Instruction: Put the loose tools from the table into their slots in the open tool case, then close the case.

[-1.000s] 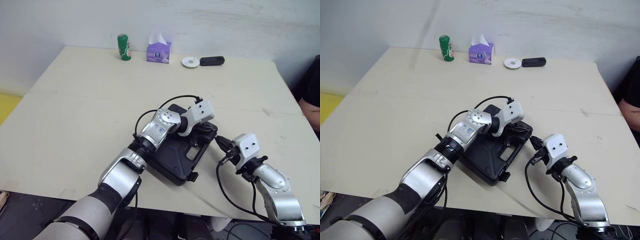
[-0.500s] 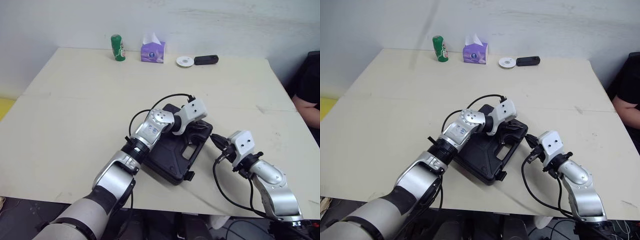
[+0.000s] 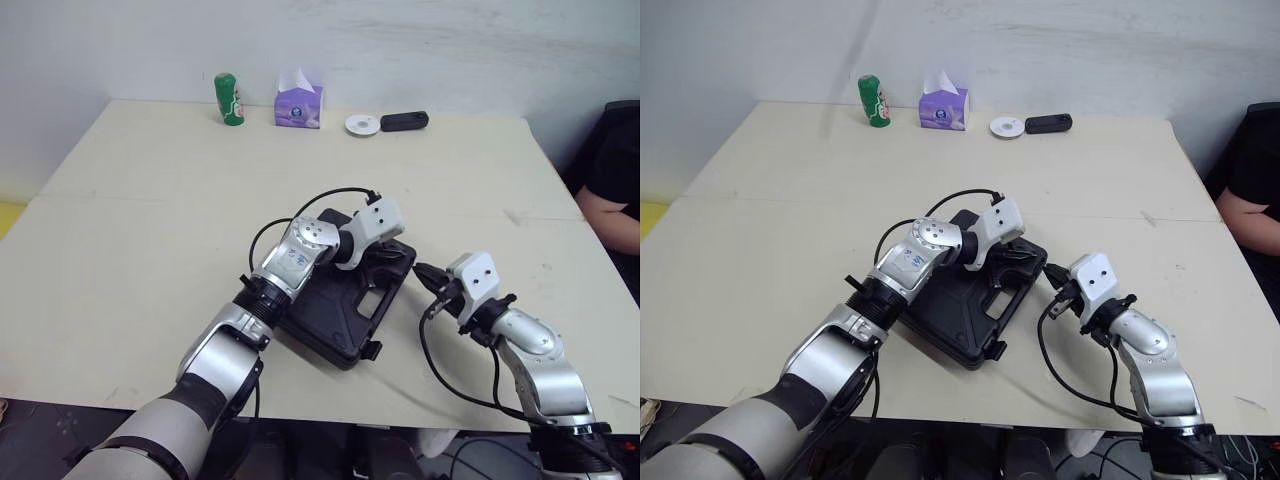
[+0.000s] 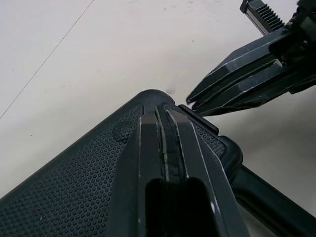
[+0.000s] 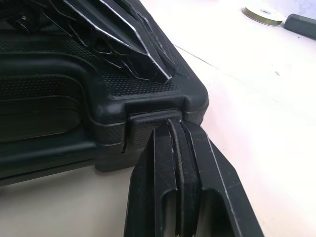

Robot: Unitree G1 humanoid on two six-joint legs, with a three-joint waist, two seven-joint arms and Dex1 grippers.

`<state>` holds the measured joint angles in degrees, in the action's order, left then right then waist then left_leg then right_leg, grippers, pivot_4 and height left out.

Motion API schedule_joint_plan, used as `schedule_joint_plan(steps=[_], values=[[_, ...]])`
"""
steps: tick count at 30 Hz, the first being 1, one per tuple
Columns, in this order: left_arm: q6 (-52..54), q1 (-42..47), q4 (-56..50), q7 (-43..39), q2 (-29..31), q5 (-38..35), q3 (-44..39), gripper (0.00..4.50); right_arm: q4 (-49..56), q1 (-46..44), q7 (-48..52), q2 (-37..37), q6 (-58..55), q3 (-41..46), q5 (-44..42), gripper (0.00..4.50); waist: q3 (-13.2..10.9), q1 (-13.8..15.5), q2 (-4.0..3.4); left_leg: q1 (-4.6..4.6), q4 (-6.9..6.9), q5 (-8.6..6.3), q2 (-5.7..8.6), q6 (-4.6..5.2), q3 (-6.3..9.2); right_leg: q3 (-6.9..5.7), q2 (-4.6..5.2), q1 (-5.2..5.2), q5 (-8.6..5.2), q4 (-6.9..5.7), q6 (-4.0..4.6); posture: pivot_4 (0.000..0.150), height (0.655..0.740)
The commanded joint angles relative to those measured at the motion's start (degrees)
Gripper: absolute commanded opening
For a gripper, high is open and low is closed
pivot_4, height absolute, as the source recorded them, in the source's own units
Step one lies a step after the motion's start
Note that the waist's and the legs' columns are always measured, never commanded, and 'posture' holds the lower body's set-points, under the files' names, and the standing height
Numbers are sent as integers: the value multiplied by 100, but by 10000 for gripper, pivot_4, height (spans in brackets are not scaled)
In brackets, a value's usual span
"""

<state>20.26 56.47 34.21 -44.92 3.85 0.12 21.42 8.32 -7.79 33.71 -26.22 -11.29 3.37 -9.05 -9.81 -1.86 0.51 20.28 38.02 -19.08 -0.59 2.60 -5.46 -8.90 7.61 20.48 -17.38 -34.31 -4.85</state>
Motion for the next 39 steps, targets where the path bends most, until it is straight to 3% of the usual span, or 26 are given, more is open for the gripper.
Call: schedule_joint_plan(steps=[1, 14, 19, 21, 30, 39], values=[[583, -509, 733, -100, 108, 489, 491, 560, 160, -294, -5, 100, 41, -266, 46, 0, 0, 0, 0, 0, 0, 0, -3, -2, 0, 0, -3, 1, -1, 0, 2, 1500, 7400], [-103, -568, 172, -108, 13, -107, -272, 560, 523, 394, 67, -383, 159, 299, -4, 0, -13, 53, -22, 21, -11, 0, -8, -10, 3, -5, -8, 17, -3, 19, 8, 1500, 7400], [-531, -662, -614, -608, -65, -959, -966, 560, 509, 545, 55, -583, 314, 622, -6, 0, -31, 108, -51, 60, -11, 23, -7, -22, 3, -9, -8, 53, -3, 20, 8, 1500, 7400], [-913, -694, -972, -1039, 145, -1012, -922, 560, 530, 657, 134, -670, 351, 738, -72, 0, -51, 166, -50, 114, -7, 52, -5, -8, 0, -10, -9, 109, -1, 4, 9, 1500, 7400], [-935, -1186, -2670, -2224, 1070, -1334, -722, 560, 892, 1308, 616, -958, 598, 968, -359, 0, -127, 335, -81, 129, -7, 72, 6, 0, -3, -20, -16, 108, 1, -10, 6, 1500, 7400], [-383, -1993, -4192, -2404, 1886, -1682, -738, 560, 1429, 2180, 1325, -934, 1020, 1186, -1135, 0, -143, 329, -82, 128, -8, 73, 6, 7, 3, -20, -15, 104, 3, -7, 2, 1500, 7400]])
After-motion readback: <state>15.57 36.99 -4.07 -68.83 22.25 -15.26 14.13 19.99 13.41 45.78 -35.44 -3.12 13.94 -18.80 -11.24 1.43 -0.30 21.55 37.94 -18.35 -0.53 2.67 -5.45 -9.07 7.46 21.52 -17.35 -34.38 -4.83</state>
